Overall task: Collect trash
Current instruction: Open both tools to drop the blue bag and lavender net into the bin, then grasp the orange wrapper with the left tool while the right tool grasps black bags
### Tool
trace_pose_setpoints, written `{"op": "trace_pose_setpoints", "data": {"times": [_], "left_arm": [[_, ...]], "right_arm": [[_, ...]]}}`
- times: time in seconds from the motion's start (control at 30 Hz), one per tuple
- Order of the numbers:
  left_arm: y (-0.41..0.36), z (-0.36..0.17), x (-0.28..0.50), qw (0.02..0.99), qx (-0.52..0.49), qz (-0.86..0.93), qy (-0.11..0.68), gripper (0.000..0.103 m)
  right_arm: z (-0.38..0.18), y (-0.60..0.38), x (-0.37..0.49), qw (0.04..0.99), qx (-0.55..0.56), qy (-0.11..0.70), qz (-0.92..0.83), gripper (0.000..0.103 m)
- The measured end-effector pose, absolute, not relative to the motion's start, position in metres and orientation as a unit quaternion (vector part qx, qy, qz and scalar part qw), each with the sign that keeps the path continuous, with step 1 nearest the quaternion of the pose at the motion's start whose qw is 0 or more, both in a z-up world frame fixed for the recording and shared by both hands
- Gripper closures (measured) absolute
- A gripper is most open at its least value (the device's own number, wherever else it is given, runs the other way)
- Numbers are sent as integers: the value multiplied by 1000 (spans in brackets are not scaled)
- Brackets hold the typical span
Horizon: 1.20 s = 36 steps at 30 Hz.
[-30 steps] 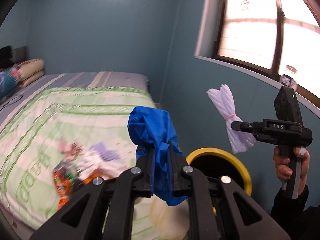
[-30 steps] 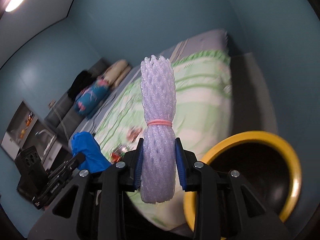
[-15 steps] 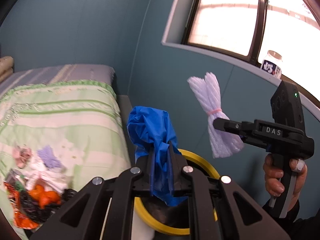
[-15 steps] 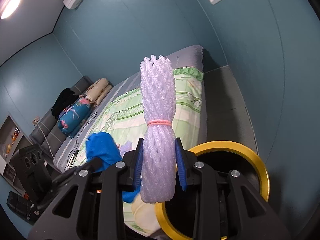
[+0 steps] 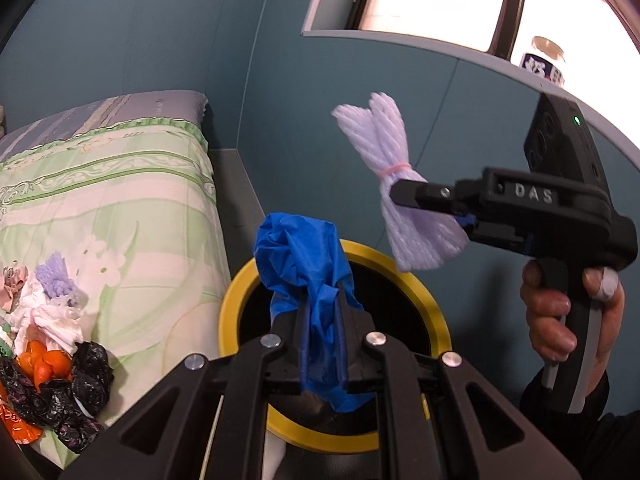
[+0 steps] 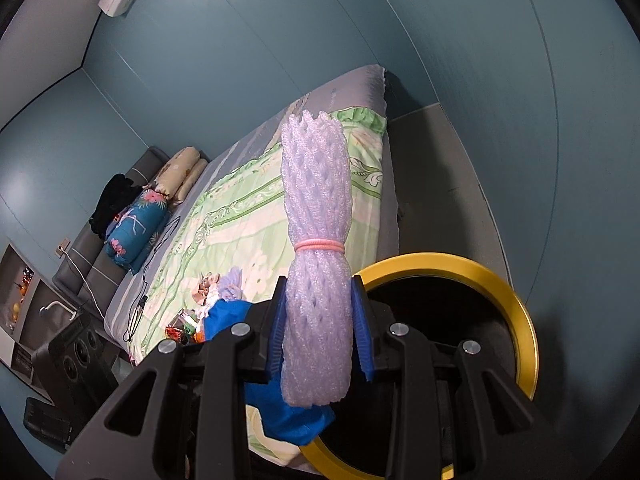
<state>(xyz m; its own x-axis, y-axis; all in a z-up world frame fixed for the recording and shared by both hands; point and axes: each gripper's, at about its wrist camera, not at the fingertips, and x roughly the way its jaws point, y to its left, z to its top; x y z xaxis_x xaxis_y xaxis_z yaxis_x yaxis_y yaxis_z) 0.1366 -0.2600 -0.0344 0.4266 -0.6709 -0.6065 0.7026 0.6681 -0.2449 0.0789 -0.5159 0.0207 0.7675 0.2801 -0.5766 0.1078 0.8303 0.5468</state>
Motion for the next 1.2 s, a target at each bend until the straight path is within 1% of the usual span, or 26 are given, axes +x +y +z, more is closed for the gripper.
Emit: {"op": "trace_pose_setpoints", "data": {"times": [0.1, 0.13, 0.2, 0.23, 0.27, 0.3, 0.33, 0.37, 0.43, 0.5, 0.57, 0.63, 0.7, 0.73, 0.8, 0.87, 1.0, 1.03, 1.1, 1.2], "left_arm": [[-263, -35, 134, 841, 22, -413, 349, 93], [-263, -35, 134, 840, 23, -414, 349, 93], [-263, -35, 132, 841, 25, -415, 346, 87], [-262, -35, 132, 841, 25, -415, 346, 81], [-261, -35, 131, 841, 22, -416, 344, 75], [-260, -35, 132, 841, 22, -416, 344, 72], [-260, -35, 132, 842, 21, -416, 343, 65], [-259, -34, 132, 843, 20, -415, 341, 52], [-255, -32, 131, 850, 14, -408, 333, 39], [-253, -30, 130, 851, 12, -407, 332, 38], [-250, -29, 132, 854, 7, -402, 330, 32], [-245, -26, 134, 859, 2, -395, 326, 30], [-240, -23, 135, 867, -1, -383, 320, 25], [-237, -20, 132, 870, -3, -379, 316, 20], [-229, -15, 133, 879, -8, -366, 307, 16], [-221, -10, 134, 886, -10, -353, 300, 12], [-204, 2, 138, 901, -8, -327, 284, 8], [-197, 5, 139, 906, -8, -318, 278, 8], [-185, 9, 140, 912, -9, -306, 272, 8], [-166, 15, 145, 920, -14, -285, 268, 8]], "right_arm": [[19, -517, 82, 893, 291, 339, 45, 74], [17, -518, 83, 892, 293, 341, 43, 72], [14, -522, 83, 891, 298, 341, 38, 64], [13, -524, 83, 889, 304, 339, 35, 58], [15, -523, 83, 889, 308, 338, 33, 56], [15, -526, 83, 889, 311, 336, 30, 56], [15, -525, 82, 889, 312, 334, 26, 56], [15, -526, 81, 889, 313, 332, 24, 56], [16, -529, 80, 889, 317, 329, 21, 56], [17, -530, 78, 891, 318, 324, 17, 56], [16, -533, 76, 893, 318, 319, 13, 55], [17, -535, 74, 895, 318, 314, 14, 55], [18, -533, 73, 899, 311, 308, 11, 51], [18, -535, 72, 901, 310, 305, 12, 47], [20, -534, 71, 907, 299, 297, 11, 47], [22, -532, 73, 912, 289, 290, 12, 42], [30, -520, 72, 922, 268, 278, 22, 36], [32, -515, 73, 926, 260, 274, 27, 32], [36, -505, 74, 930, 249, 267, 41, 30], [42, -490, 77, 934, 236, 260, 66, 24]]}}
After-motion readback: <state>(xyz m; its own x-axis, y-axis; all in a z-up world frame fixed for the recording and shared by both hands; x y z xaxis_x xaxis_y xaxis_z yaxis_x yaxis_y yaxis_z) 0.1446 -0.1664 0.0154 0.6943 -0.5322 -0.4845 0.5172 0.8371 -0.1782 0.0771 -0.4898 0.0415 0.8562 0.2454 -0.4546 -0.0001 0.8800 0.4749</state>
